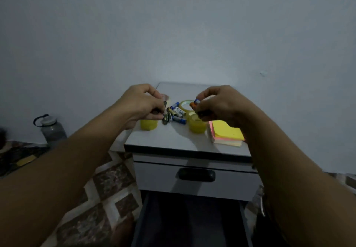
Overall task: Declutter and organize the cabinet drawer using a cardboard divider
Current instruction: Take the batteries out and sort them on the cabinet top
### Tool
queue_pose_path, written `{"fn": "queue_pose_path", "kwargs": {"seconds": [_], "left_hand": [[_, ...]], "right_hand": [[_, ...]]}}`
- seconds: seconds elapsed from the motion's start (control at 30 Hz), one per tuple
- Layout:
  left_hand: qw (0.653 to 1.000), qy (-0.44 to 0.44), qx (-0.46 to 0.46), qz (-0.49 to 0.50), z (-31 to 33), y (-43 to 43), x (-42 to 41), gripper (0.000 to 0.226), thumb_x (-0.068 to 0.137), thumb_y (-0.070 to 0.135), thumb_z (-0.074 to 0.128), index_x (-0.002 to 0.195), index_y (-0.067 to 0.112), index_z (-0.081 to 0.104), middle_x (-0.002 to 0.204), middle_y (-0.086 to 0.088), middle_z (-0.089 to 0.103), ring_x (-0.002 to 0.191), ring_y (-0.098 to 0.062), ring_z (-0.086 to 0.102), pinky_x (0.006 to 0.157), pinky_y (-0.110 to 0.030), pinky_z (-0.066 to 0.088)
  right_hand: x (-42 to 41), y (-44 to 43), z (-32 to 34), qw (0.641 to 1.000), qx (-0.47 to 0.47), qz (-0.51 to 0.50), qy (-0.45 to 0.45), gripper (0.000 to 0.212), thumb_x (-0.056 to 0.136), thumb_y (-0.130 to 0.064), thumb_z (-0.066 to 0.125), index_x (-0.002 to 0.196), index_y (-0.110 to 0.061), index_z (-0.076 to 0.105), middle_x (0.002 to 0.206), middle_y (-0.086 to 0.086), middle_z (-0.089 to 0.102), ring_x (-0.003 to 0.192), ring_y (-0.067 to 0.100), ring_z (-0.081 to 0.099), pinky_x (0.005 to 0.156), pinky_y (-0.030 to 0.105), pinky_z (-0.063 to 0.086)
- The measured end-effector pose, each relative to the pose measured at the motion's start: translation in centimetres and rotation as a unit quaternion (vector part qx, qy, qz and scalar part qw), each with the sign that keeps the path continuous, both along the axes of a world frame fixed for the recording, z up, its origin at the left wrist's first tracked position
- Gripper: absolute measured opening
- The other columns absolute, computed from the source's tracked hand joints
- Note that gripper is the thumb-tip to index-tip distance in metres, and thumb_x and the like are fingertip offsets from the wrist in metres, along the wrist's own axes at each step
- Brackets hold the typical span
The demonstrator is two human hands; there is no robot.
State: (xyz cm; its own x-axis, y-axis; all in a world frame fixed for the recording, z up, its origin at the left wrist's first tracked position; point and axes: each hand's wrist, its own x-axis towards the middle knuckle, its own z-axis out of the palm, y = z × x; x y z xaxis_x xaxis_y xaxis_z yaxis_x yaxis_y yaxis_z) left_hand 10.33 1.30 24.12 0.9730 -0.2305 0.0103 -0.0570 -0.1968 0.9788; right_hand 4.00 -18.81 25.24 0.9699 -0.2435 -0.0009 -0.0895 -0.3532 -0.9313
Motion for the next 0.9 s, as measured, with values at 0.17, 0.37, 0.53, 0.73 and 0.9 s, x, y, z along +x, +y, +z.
{"fn": "queue_pose_path", "kwargs": {"seconds": [0.17, 0.37, 0.53, 0.73, 0.9], "left_hand": [[0.996, 0.000, 0.089, -0.004, 0.2, -2.9, 5.7, 0.022, 0.078, -0.014, 0.069, 0.093, 0.002, 0.061, 0.088, -0.017, 0.064, 0.063, -0.023, 0.068, 0.059, -0.033, 0.062], [0.979, -0.026, 0.200, -0.017, -1.2, -4.7, 9.4, 0.017, 0.080, -0.010, 0.069, 0.088, 0.002, 0.061, 0.085, -0.021, 0.068, 0.055, -0.023, 0.064, 0.063, -0.040, 0.063], [0.963, -0.058, 0.262, -0.021, -1.8, -5.1, 10.3, 0.019, 0.075, -0.004, 0.076, 0.083, 0.007, 0.063, 0.098, -0.015, 0.071, 0.076, -0.037, 0.073, 0.073, -0.050, 0.062], [0.949, -0.070, 0.305, -0.040, -2.3, -5.4, 10.3, 0.020, 0.073, 0.001, 0.081, 0.082, 0.009, 0.065, 0.094, -0.014, 0.072, 0.066, -0.029, 0.069, 0.073, -0.047, 0.062], [0.947, -0.068, 0.311, -0.048, -1.9, -5.2, 10.4, 0.022, 0.072, -0.002, 0.081, 0.084, 0.007, 0.065, 0.089, -0.017, 0.072, 0.073, -0.033, 0.073, 0.075, -0.049, 0.062]], "right_hand": [[7.3, -0.5, 0.3, 0.994, -0.101, 0.012, 0.047, 0.020, 0.082, 0.005, 0.072, 0.101, 0.009, 0.067, 0.099, 0.026, 0.068, 0.072, 0.028, 0.067, 0.064, 0.036, 0.063], [12.1, -0.7, -1.4, 0.985, -0.155, 0.018, 0.077, 0.027, 0.082, 0.003, 0.074, 0.107, 0.012, 0.068, 0.104, 0.030, 0.069, 0.070, 0.029, 0.067, 0.069, 0.041, 0.063], [13.6, -0.2, -2.2, 0.980, -0.183, 0.030, 0.077, 0.028, 0.082, -0.004, 0.077, 0.107, 0.007, 0.070, 0.100, 0.024, 0.071, 0.074, 0.028, 0.070, 0.070, 0.041, 0.063], [15.0, 0.1, -3.5, 0.963, -0.252, 0.035, 0.083, 0.029, 0.076, -0.009, 0.081, 0.100, 0.004, 0.073, 0.096, 0.020, 0.074, 0.086, 0.032, 0.074, 0.079, 0.045, 0.062], [15.0, 0.1, -3.5, 0.951, -0.299, 0.031, 0.069, 0.028, 0.074, -0.010, 0.082, 0.098, 0.001, 0.074, 0.099, 0.017, 0.074, 0.089, 0.029, 0.073, 0.082, 0.044, 0.061]]}}
